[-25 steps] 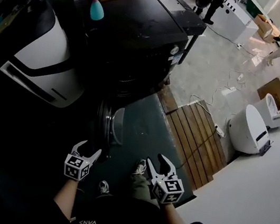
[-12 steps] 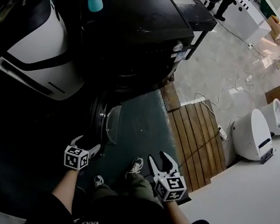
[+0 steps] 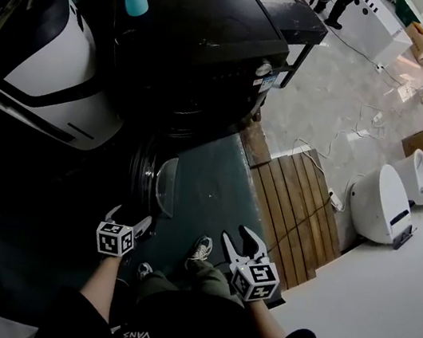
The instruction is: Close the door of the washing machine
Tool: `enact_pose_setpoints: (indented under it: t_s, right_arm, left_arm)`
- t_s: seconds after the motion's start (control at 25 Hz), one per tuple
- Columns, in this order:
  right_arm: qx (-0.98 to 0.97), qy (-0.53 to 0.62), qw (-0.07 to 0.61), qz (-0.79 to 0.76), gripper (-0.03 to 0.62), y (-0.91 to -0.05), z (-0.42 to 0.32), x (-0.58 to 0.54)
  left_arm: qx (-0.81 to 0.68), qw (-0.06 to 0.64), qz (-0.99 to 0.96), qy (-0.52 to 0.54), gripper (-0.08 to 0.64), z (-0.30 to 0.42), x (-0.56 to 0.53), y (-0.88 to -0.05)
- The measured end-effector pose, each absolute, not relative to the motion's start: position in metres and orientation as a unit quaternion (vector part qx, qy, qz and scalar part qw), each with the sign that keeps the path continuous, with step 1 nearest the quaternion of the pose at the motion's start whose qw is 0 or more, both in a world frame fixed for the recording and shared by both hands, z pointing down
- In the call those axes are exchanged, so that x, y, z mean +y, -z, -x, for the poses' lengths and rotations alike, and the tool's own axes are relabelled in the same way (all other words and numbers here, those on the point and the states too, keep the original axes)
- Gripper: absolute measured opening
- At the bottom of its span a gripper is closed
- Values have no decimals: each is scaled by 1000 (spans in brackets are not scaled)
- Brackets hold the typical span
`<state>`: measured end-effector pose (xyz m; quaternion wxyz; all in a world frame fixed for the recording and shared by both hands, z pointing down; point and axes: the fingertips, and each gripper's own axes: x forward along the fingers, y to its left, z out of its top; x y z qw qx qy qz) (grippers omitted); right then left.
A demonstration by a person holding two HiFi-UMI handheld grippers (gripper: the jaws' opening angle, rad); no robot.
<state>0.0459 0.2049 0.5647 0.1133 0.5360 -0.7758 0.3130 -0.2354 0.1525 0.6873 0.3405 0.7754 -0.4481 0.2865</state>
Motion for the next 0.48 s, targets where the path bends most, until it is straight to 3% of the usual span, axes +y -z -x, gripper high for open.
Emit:
enact_pose_setpoints:
  t_s: [0.48]
  right_arm:
    - [-773, -318, 110, -538, 184, -567, -79, 209]
  left_arm:
    - [-402, 365, -787, -293, 420, 158, 157, -686]
